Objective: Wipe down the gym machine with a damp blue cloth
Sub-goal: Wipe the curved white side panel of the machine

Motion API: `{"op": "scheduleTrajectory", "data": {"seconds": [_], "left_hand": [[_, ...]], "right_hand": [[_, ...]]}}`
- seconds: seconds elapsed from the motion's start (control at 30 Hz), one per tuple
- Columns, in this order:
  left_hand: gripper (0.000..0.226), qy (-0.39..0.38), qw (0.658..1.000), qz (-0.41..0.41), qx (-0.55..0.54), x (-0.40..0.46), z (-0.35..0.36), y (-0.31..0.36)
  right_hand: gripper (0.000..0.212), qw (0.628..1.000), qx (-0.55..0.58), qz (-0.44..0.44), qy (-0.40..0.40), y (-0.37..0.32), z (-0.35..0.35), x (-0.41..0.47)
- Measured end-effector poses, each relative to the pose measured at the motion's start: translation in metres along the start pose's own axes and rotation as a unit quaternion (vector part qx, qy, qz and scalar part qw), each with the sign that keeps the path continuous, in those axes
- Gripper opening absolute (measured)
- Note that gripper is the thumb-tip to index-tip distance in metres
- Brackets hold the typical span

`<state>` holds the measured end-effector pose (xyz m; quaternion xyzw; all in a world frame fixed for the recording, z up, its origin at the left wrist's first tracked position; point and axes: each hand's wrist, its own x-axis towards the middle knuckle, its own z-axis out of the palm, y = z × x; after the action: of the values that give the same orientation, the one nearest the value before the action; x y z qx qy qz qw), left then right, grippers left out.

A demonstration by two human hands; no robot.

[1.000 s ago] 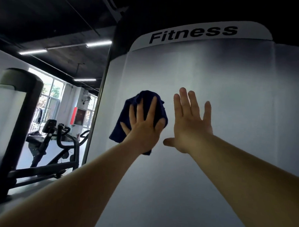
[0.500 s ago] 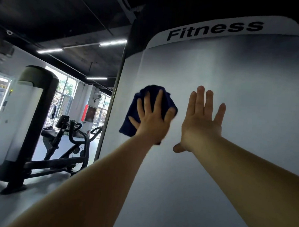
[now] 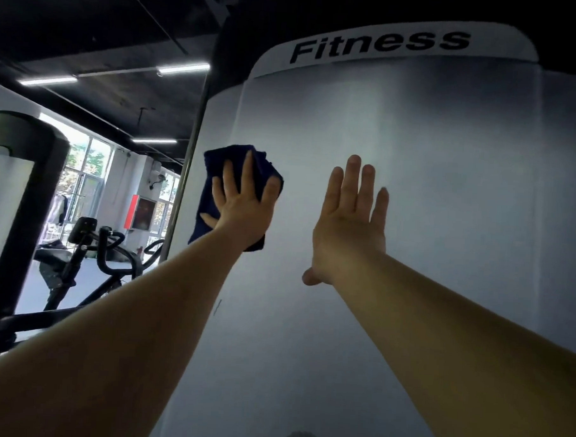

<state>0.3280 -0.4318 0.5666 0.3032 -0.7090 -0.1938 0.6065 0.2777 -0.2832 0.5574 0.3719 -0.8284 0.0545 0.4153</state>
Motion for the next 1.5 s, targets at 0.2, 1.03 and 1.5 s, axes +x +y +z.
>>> {"op": "scheduleTrajectory", "data": {"seconds": [0.2,1.03,1.5], "left_hand": [[0.061,0.01,0.988,0.122,0.093,-0.04,0.016,-0.028],[0.075,-0.009,1.0,0.016,-0.024,0.009,-0.003,-0.068],[0.065,-0.054,0.998,-0.023,-0.032,0.044,-0.019,-0.093]], "right_hand": [[0.151,1.0,-0.007,-0.018,0.003,0.003,0.004,0.002],[0.153,0.986,-0.1,-0.13,-0.024,-0.015,0.002,0.003],[0.158,0.992,-0.058,-0.109,-0.027,-0.032,0.009,0.0]]}}
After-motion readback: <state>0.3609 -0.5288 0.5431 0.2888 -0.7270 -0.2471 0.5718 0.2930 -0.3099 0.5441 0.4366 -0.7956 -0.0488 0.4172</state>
